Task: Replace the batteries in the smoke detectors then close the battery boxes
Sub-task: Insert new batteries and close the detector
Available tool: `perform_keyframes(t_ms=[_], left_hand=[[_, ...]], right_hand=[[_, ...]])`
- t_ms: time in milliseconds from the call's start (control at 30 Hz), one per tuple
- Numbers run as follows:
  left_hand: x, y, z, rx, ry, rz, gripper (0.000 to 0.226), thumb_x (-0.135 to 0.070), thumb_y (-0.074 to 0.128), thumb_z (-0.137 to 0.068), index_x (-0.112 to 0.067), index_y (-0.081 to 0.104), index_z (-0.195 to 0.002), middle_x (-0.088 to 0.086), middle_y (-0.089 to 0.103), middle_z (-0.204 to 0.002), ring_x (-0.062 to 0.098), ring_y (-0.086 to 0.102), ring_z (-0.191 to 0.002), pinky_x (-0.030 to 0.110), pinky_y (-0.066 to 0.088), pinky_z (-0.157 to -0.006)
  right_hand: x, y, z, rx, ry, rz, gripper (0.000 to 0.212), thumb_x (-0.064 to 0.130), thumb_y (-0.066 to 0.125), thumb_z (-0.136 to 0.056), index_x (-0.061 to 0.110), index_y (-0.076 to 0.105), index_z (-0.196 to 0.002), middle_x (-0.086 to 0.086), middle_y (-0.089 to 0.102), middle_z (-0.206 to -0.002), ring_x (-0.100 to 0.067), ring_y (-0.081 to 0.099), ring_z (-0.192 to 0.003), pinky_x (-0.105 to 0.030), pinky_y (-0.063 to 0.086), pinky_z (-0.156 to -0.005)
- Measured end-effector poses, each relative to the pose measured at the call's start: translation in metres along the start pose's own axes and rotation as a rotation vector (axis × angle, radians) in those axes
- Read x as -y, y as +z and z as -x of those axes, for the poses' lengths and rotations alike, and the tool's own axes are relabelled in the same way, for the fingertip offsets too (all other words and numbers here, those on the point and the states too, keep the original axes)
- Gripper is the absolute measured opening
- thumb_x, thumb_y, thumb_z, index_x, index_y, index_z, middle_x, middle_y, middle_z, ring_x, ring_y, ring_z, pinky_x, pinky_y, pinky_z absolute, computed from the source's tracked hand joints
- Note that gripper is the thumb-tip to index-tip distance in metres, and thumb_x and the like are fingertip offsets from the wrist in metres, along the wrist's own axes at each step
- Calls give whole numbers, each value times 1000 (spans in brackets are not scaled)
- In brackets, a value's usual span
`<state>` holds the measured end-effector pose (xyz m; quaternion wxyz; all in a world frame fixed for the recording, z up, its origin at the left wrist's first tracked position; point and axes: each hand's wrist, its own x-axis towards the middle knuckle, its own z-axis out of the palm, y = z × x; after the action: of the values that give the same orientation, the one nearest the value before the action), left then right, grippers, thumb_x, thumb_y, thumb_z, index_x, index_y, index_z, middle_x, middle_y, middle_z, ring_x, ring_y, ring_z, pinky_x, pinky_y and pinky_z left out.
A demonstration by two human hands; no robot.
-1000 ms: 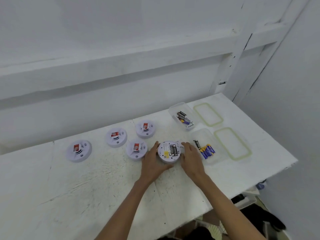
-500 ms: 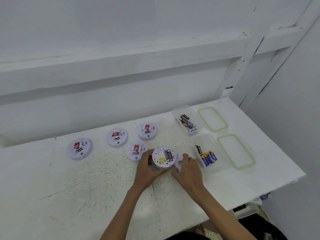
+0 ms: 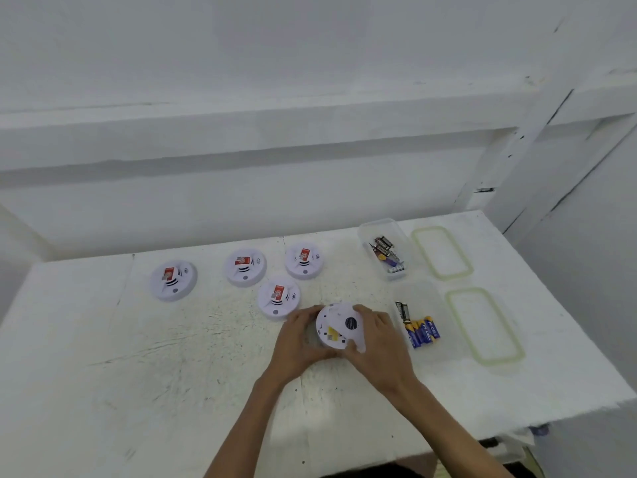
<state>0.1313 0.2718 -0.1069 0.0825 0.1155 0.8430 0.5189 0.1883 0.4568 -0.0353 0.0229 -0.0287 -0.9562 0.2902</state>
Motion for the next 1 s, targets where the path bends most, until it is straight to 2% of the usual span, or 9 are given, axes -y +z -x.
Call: perform_keyframes(t_ms=[133,233,333,400,533,600,767,900,1000], left_hand=[[1,1,0,-22,31,-55,88,-66,90,-58,-41,56,-135,-22,62,-129,5,58,-120,36,51,-102],[-3,1,1,-35,40,-51,84,-57,92,-59,-48,52,-132,-22,62,-128,-1,57,-118,30,50,-103],[-6,-1,2,-55,65,-43,83,-45,96,-60,-45,55,-132,-21,61,-129,-2,57,-119,22,48,-101],[-7,-2,3,-50,87,-57,87,-53,95,-58,-40,57,-135,-22,58,-130,1,54,-122,17,44,-100],[-4,-1,3,-44,92,-69,93,-56,95,-57,-33,58,-140,-20,58,-133,6,53,-126,28,46,-104],[-6,0,3,-44,91,-69,92,-54,95,-58,-34,58,-139,-21,58,-132,7,54,-125,31,48,-104],[-8,-1,4,-35,69,-59,92,-55,96,-57,-33,58,-138,-21,58,-131,5,54,-124,32,48,-105],[-8,-1,4,-25,75,-56,91,-58,94,-58,-32,57,-138,-20,58,-132,6,53,-124,37,48,-105],[-8,-3,4,-17,88,-67,93,-64,91,-57,-36,56,-138,-20,57,-132,7,53,-124,38,49,-104]], right_hand=[[-3,-2,-9,46,-48,12,68,32,67,-83,17,41,-144,-4,55,-132,-21,51,-119,-37,52,-89],[-5,-5,-14,101,-115,55,70,31,65,-85,17,37,-147,-4,53,-137,-22,50,-123,-39,50,-90],[-12,-6,-20,157,-144,53,76,33,65,-83,23,32,-151,-2,51,-139,-20,47,-126,-40,48,-94],[-15,-8,-25,191,-173,64,80,35,64,-82,27,27,-153,2,49,-141,-19,42,-130,-41,46,-96],[-22,-15,-37,313,-227,78,86,35,63,-86,33,14,-156,18,46,-145,-15,29,-134,-37,29,-98],[-25,-18,-42,356,-253,97,87,34,63,-86,34,12,-156,21,44,-146,-14,29,-134,-40,28,-101],[-27,-25,-47,371,-276,75,76,39,65,-88,27,28,-153,6,43,-144,-14,34,-132,-44,33,-107],[-32,-19,-47,285,-312,146,66,50,66,-84,20,50,-140,2,45,-137,-18,37,-125,-43,41,-99],[-31,-19,-52,267,-326,193,63,52,66,-82,20,55,-135,2,47,-128,-19,38,-119,-41,42,-94]])
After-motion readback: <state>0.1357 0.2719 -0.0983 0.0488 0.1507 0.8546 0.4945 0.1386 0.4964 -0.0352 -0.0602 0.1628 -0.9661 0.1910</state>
